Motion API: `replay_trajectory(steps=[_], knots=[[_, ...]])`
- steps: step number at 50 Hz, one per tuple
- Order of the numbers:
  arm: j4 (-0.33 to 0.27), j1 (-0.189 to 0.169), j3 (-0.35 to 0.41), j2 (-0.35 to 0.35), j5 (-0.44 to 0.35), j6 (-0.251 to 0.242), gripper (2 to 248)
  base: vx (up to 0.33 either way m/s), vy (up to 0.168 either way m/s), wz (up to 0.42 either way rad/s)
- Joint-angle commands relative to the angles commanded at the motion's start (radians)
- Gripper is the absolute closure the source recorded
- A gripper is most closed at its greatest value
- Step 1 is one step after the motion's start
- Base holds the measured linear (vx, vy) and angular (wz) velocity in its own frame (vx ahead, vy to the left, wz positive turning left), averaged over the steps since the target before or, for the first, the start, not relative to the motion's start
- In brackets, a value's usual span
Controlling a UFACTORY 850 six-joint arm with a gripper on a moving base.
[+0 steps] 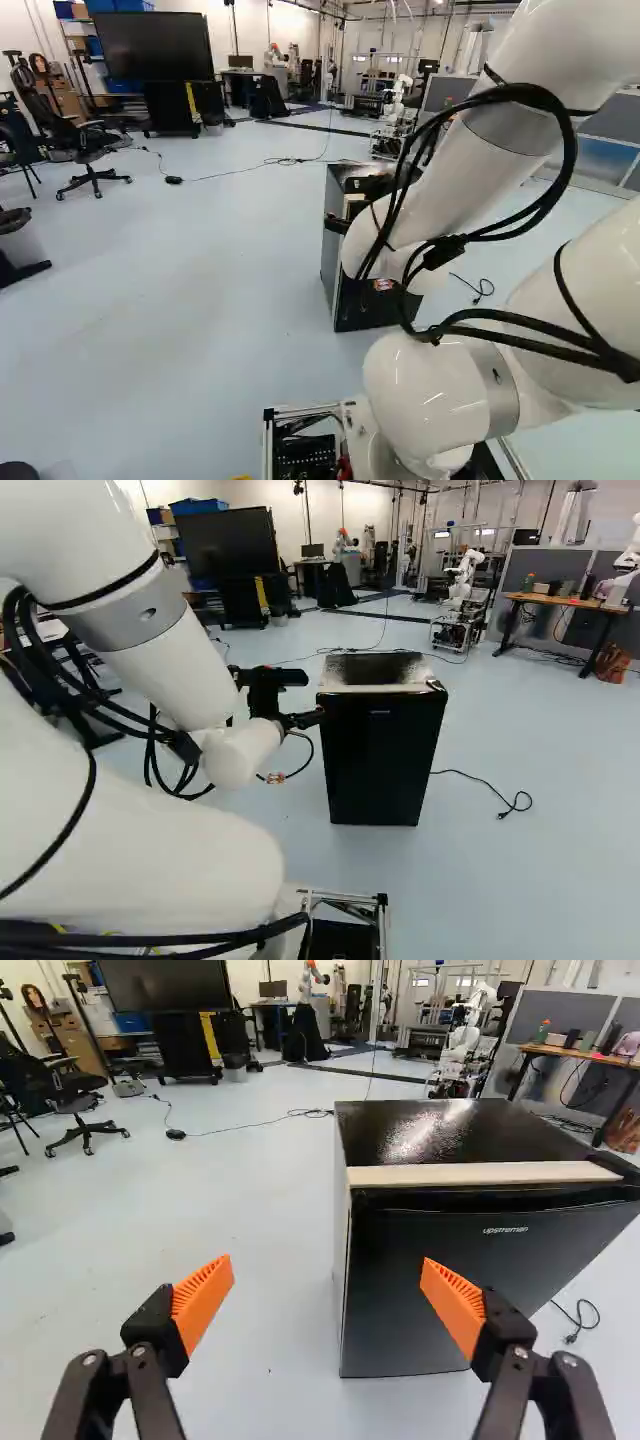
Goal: Grab a drink from the fridge
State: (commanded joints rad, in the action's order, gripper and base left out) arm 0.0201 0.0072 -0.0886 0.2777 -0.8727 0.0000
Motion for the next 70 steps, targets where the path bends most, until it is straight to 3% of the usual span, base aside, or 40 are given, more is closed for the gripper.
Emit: replay_trajectory(steps=[18, 46, 70], knots=[[0.094, 0.061, -0.031, -0.036, -0.021, 0.0, 3, 0.0, 0.0, 0.0], [0.276, 0.177, -0.043, -0.051, -0.14, 0.0, 3, 0.0, 0.0, 0.0], [0.439, 0.265, -0.107, -0.187, -0.229, 0.0, 3, 0.0, 0.0, 0.0]])
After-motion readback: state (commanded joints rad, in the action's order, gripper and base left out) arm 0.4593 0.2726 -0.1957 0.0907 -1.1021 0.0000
